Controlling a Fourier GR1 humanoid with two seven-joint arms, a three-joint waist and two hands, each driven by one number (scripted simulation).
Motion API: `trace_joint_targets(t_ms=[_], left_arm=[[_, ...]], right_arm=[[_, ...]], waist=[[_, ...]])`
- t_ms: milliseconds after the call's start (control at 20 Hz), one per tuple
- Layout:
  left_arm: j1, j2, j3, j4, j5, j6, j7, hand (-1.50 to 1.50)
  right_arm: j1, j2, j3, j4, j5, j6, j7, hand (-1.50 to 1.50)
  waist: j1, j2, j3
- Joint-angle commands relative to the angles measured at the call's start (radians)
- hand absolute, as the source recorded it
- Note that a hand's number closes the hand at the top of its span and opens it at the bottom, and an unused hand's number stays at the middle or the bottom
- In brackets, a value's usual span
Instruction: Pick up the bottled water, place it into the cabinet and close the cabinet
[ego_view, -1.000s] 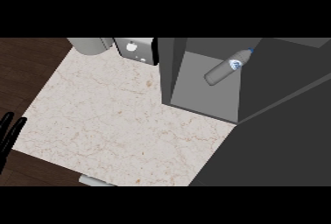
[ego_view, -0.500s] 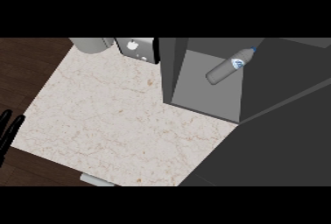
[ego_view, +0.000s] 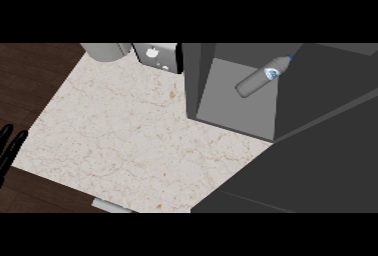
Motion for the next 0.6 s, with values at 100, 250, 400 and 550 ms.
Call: trace_joint_targets(t_ms=[100, 250, 400, 550], left_arm=[[-0.001, 0.001, 0.012, 0.016, 0.005, -0.007, -0.002, -1.5], [-0.008, 0.006, 0.009, 0.02, 0.005, -0.018, 0.003, -1.5], [-0.006, 0.001, 0.009, 0.032, 0.014, -0.022, 0.004, -1.5], [0.0, -0.015, 0.004, 0.041, 0.013, -0.012, -0.001, -1.5]], right_arm=[[-0.156, 0.104, -0.016, 0.159, -0.003, -0.084, 0.142, 1.5], [-0.25, 0.16, -0.032, 0.252, -0.017, -0.107, 0.182, 1.5], [-0.352, 0.228, -0.066, 0.34, -0.027, -0.144, 0.213, 1.5], [-0.442, 0.289, -0.121, 0.407, 0.017, -0.213, 0.236, 1.5]], waist=[[0.003, -0.007, 0.004], [0.003, -0.008, 0.007], [-0.012, -0.014, 0.01], [-0.033, -0.024, 0.011]])
